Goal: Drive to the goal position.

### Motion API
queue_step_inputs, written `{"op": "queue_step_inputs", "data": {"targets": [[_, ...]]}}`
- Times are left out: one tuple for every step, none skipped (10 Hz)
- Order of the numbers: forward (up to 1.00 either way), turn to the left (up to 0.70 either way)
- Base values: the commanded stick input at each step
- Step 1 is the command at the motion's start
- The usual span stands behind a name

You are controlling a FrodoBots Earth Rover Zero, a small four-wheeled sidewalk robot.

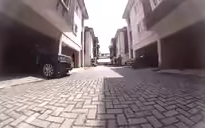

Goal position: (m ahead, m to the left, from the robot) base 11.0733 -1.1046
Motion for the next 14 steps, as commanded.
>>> {"op": "queue_step_inputs", "data": {"targets": [[0.5, 0.0], [0.5, 0.0], [0.5, 0.0], [0.5, 0.0], [0.5, 0.0], [0.5, 0.0], [0.5, 0.0], [0.5, 0.0], [0.5, 0.0], [0.5, 0.0], [0.5, 0.0], [0.5, 0.0], [0.5, 0.0], [0.5, 0.0]]}}
